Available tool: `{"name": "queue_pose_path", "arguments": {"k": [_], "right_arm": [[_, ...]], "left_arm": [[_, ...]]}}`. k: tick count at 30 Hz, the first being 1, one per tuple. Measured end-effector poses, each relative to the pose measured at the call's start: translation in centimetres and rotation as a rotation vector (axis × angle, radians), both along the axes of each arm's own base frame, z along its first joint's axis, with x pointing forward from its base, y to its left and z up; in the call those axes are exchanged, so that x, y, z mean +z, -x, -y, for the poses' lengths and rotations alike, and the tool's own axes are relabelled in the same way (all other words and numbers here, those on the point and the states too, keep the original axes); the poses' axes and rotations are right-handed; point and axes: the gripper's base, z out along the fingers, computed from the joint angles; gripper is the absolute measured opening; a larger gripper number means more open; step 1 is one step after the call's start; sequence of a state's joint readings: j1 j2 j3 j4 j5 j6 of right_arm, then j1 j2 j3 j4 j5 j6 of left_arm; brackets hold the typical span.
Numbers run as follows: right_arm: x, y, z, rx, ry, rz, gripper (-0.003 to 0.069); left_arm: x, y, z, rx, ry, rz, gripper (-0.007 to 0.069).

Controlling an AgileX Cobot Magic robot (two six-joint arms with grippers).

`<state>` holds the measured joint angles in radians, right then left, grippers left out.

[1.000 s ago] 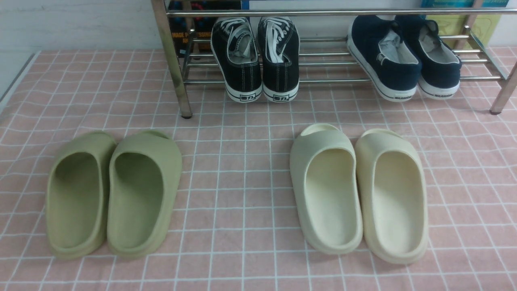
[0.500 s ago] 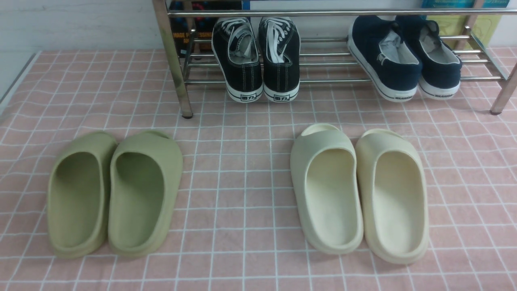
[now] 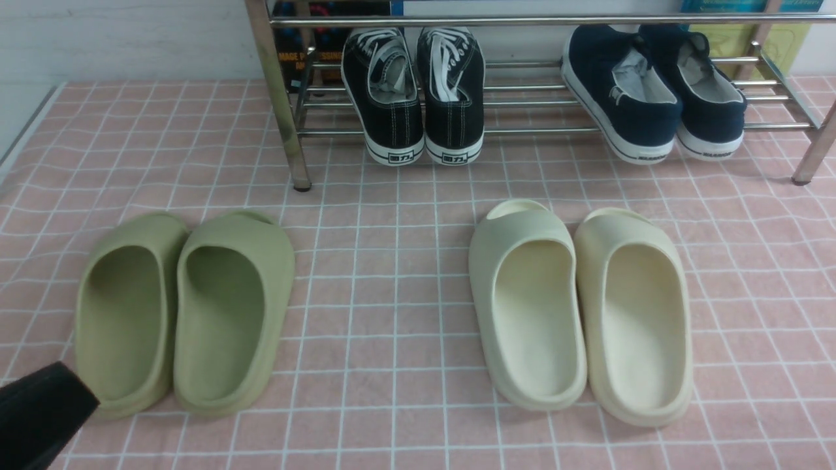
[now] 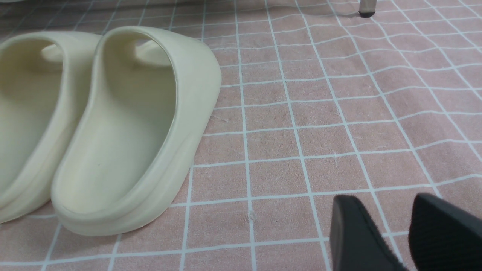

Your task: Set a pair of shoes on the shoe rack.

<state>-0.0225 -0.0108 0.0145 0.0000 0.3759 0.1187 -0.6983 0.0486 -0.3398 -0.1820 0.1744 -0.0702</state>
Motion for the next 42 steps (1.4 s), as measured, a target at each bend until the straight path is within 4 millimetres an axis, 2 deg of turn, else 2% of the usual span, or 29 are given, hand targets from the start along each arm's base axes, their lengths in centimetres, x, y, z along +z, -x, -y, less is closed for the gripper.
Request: {"name": "queue_pose_path", "arguments": {"k": [4, 11, 14, 17, 23, 29, 36, 40, 42], "right_arm": [[0.0, 0.0, 0.0, 0.0, 0.0, 0.0, 0.0237], [0.0, 0.0, 0.0, 0.0, 0.0, 0.0, 0.0237], [0.0, 0.0, 0.0, 0.0, 0.0, 0.0, 0.0237], [0.0, 0.0, 0.0, 0.0, 0.0, 0.0, 0.0237], [0.0, 0.0, 0.0, 0.0, 0.0, 0.0, 0.0237], [0.0, 0.0, 0.0, 0.0, 0.0, 0.0, 0.0237], [0.0, 0.0, 0.0, 0.0, 0.0, 0.0, 0.0237], [0.0, 0.0, 0.0, 0.0, 0.0, 0.0, 0.0237], [0.0, 0.0, 0.0, 0.0, 0.0, 0.0, 0.0237]], "left_arm": [[0.4, 0.0, -0.1, 0.018, -0.006, 0.07, 0.0035], [1.8, 0.2, -0.6, 0.137, -0.103, 0.358, 0.0035], [3.5, 0.8, -1.4, 0.243, -0.029, 0.566, 0.0035], [4.6, 1.5, -2.2, 0.305, 0.067, 0.692, 0.0035], [5.9, 2.7, -3.3, 0.345, 0.252, 0.832, 0.0037], [6.1, 2.8, -3.6, 0.339, 0.324, 0.819, 0.0042], [5.7, 2.1, -3.8, 0.326, 0.377, 0.696, 0.0048], [4.6, 1.2, -2.8, 0.268, 0.257, 0.549, 0.005], [3.4, 0.6, -1.7, 0.199, 0.111, 0.433, 0.005]]}}
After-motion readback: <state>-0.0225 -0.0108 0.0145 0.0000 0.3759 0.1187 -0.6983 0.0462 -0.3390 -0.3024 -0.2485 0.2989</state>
